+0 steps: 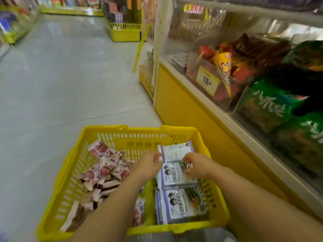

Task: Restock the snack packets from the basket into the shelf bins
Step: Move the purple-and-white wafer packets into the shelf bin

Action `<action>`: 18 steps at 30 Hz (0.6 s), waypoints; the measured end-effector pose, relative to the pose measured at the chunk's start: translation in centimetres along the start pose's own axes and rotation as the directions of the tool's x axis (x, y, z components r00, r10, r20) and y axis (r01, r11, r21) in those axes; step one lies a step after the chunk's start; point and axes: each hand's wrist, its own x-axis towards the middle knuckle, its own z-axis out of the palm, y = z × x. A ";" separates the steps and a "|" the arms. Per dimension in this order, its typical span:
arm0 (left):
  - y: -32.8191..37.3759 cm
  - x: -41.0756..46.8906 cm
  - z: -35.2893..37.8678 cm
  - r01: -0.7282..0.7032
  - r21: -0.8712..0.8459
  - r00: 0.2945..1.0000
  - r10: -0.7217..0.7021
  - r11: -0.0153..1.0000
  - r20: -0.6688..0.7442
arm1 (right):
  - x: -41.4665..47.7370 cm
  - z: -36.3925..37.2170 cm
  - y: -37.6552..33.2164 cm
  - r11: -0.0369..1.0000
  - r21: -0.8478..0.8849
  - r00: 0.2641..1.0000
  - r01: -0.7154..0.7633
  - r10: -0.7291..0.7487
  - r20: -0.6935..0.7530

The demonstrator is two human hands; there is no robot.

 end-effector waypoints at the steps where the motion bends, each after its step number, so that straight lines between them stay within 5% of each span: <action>1: -0.7 0.1 0.7 0.060 0.001 0.997 -0.060 0.998 0.050 | 0.7 0.7 0.3 1.000 -0.023 1.000 0.002 -0.001 0.026; 6: -2.4 0.9 3.2 0.256 -0.035 0.947 -0.244 0.966 0.208 | 3.3 3.9 1.4 0.980 -0.168 0.994 0.103 -0.098 0.036; 11: -2.8 0.7 4.6 0.298 -0.225 0.952 -0.271 0.928 0.145 | 4.4 5.6 2.4 0.931 -0.333 0.985 0.148 -0.168 -0.032; 15: -3.1 0.4 4.3 0.270 -0.467 0.961 -0.263 0.842 0.081 | 4.3 3.8 2.3 0.983 -0.136 0.988 0.128 -0.138 -0.072; 18: -2.3 0.1 3.1 0.234 -0.749 0.966 -0.237 0.620 0.105 | 4.1 2.4 0.4 0.988 0.115 0.973 0.100 -0.072 -0.221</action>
